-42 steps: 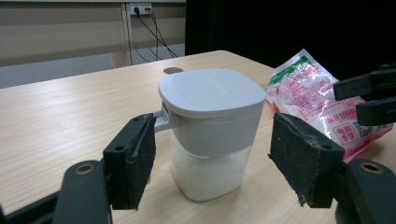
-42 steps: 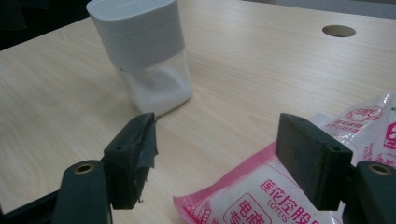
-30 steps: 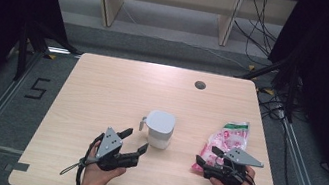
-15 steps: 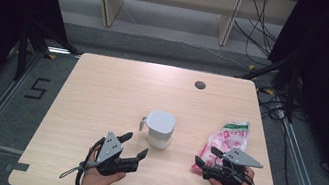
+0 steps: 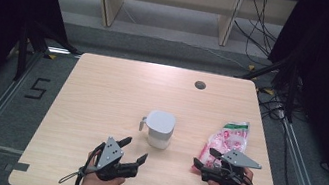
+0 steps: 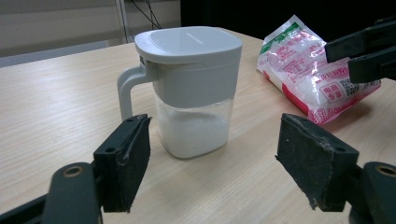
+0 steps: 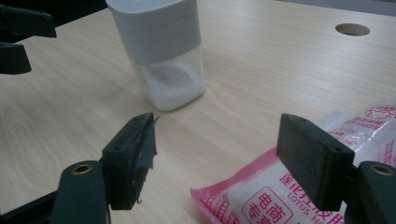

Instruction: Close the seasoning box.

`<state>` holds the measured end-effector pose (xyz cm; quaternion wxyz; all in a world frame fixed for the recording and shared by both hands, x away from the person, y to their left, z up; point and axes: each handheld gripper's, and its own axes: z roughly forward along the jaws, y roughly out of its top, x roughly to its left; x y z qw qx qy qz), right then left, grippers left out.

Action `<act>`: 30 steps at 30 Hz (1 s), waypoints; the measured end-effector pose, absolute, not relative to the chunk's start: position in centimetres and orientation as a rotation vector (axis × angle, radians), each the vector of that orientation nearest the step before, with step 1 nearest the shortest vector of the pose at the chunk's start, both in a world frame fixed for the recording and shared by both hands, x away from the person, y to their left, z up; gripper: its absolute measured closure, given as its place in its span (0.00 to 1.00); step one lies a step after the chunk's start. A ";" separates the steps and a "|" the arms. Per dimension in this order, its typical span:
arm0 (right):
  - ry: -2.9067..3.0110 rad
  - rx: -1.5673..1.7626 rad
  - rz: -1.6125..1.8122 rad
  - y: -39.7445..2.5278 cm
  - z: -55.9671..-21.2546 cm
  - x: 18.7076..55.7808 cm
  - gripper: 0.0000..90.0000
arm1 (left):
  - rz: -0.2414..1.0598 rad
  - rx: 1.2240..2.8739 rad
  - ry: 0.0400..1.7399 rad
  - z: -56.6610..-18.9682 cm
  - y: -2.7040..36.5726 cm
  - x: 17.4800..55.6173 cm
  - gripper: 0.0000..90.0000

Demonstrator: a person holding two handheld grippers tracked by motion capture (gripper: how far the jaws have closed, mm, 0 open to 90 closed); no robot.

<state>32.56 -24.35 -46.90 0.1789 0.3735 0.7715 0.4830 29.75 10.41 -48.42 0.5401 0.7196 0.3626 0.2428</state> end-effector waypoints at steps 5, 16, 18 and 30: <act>2.203 1.056 1.354 -24.6 -47.0 32.2 0.30 | 0.563 1.702 0.885 -48.8 10.2 29.7 0.28; 2.252 1.067 1.357 -24.5 -47.3 31.1 0.23 | 0.564 1.708 0.892 -48.8 10.3 29.5 0.27; 2.255 1.040 1.360 -24.6 -47.3 31.0 0.24 | 0.564 1.707 0.893 -48.8 10.3 29.5 0.27; 2.304 1.054 1.331 -24.4 -47.6 30.4 0.25 | 0.562 1.710 0.899 -48.8 10.4 29.5 0.27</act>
